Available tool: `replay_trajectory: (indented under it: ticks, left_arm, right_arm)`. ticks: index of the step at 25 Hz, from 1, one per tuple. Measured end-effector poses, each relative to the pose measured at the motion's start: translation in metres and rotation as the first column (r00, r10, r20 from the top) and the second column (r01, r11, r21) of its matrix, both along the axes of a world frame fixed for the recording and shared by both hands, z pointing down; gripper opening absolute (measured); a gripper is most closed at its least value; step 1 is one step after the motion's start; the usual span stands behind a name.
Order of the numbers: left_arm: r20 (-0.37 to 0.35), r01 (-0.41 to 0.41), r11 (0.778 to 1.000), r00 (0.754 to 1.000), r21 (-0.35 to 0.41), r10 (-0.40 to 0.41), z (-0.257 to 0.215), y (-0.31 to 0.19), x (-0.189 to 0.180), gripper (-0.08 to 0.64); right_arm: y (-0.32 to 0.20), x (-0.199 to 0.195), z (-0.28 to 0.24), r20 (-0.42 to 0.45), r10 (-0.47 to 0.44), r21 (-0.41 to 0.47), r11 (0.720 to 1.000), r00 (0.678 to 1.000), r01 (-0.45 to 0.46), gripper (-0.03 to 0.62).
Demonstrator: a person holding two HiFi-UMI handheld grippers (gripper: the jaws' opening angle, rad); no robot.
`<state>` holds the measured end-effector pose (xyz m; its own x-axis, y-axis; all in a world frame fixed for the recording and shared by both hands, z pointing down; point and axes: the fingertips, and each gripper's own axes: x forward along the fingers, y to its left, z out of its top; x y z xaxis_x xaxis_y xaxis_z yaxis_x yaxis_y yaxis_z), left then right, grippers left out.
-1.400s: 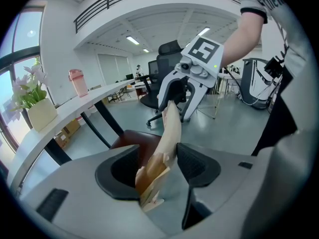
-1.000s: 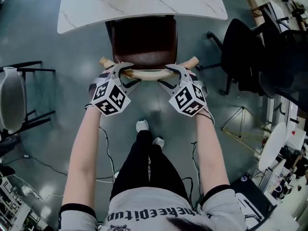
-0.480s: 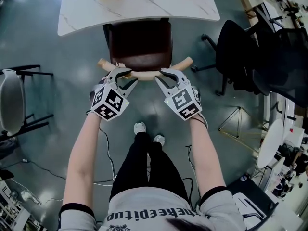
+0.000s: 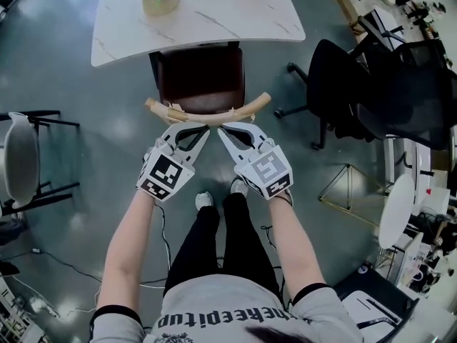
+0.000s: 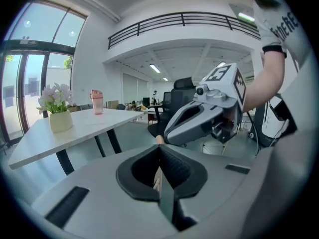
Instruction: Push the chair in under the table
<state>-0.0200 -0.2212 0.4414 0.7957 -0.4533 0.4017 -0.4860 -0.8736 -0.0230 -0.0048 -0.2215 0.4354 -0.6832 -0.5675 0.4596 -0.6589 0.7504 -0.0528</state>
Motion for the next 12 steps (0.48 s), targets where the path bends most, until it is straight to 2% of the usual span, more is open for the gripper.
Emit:
replay_trajectory:
  ticks: [5, 12]
  left_arm:
    - [-0.167, 0.059, 0.998, 0.984, 0.002, -0.057, -0.061, 0.015, 0.007, 0.015]
    - [-0.277, 0.140, 0.990, 0.953, 0.033, -0.126, -0.123, 0.038, 0.002, 0.015]
  right_arm:
    - [0.019, -0.005, -0.054, 0.112, 0.008, 0.041, 0.999, 0.994, -0.012, 0.011]
    - [0.044, -0.008, -0.115, 0.200, -0.036, 0.105, 0.994, 0.979, 0.015, 0.011]
